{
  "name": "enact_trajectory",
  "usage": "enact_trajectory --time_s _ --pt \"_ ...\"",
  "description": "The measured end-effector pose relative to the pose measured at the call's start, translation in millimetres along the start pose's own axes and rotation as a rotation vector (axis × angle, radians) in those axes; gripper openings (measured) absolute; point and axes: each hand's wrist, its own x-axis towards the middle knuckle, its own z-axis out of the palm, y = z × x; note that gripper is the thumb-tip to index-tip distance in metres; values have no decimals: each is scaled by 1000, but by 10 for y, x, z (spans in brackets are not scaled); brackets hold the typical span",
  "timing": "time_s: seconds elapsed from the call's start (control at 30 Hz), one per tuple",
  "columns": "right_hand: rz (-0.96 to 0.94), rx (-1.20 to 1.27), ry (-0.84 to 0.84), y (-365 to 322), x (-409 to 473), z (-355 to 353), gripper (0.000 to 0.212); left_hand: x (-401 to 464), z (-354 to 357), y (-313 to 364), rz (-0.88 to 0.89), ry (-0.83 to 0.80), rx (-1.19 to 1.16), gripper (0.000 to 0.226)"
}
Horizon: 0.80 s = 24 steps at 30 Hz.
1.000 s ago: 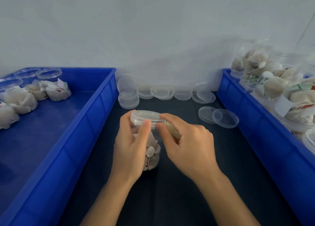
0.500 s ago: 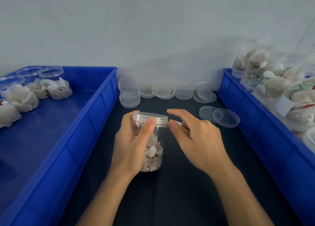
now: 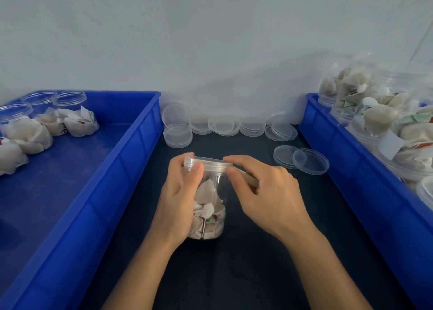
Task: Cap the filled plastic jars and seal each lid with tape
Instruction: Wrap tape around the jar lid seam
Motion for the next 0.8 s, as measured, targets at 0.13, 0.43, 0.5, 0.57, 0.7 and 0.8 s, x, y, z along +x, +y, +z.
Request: enact_trajectory --time_s 0.13,0.43,0.5,0.57,0.7,0.8 --pt "-6 -16 35 -15 -7 23 33 -29 41 34 87 163 152 55" --pt "-67 -65 89 -134 -51 44 46 -48 99 98 39 130 225 45" --pt "-47 -66 5 -128 -49 27 48 -30 95 109 20 149 166 46" --pt "-36 -105 -69 -121 -41 4 47 -16 77 108 -10 167 112 48" --pt "5 -102 -94 -83 -5 -53 43 0 51 79 -54 144 54 45" --pt "13 -81 -118 -59 9 -63 44 6 35 58 -61 129 50 40"
